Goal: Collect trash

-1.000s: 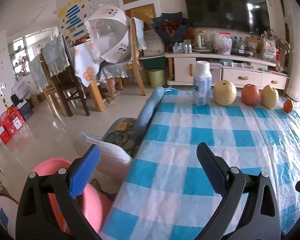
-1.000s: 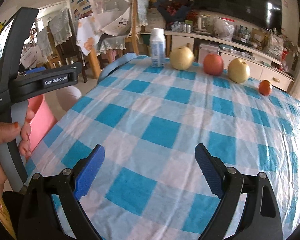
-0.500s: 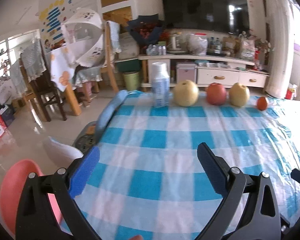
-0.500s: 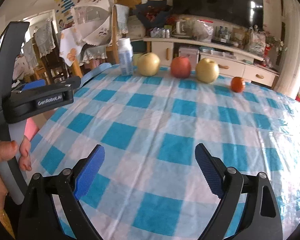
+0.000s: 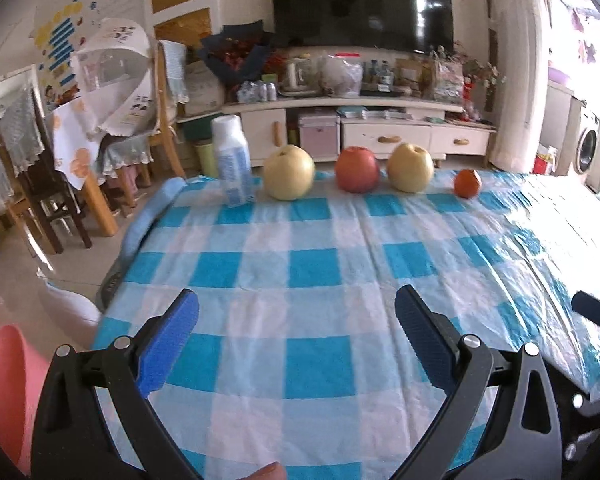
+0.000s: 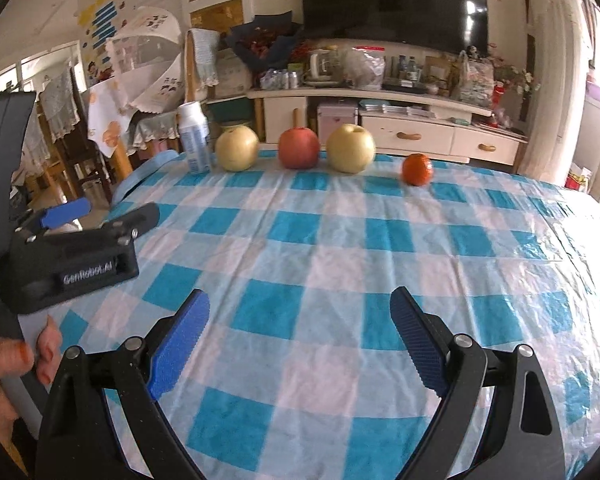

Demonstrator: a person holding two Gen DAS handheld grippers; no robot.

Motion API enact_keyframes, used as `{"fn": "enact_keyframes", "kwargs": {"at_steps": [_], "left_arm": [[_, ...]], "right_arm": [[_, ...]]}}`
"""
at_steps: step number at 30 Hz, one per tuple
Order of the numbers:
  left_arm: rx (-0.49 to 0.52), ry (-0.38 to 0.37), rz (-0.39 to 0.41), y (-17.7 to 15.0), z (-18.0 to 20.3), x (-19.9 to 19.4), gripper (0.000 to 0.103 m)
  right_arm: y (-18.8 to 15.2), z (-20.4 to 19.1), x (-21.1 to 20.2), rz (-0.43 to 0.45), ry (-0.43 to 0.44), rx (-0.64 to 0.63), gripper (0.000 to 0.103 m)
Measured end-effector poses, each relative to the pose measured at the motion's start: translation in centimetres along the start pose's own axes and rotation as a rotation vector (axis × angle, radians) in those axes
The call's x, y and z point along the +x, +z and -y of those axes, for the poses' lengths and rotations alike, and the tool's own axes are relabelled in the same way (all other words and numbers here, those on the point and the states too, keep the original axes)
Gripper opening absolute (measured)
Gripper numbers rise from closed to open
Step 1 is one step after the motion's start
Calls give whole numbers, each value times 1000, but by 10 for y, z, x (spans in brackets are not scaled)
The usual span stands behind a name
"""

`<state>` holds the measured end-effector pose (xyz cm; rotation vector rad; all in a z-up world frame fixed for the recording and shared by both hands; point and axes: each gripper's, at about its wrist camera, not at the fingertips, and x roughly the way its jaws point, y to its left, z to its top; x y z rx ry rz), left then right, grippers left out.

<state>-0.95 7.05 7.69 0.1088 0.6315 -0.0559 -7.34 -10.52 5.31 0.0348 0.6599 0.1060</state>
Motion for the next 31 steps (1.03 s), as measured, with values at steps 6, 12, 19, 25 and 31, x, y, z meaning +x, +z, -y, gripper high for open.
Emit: {"fn": "enact_keyframes", "kwargs": {"at_steps": [6,12,19,25,31], "left_arm": [[28,-24,-20,-4,20,4,99],[59,-32,-26,-7,32,5,99],[79,-62,-8,-12,42,5,99],[72,-48,-108,-20,50,24,99],[38,-32,-222,-32,57,48,99]], "right_arm": [[0,12,0,7,-18,3,91],[0,17,3,-1,-17,7,91],[-4,21,9,-22,-22,11,91],[-10,34,32,-90,-71,47,91],[-18,51,60,-174,-150,79,91]]}}
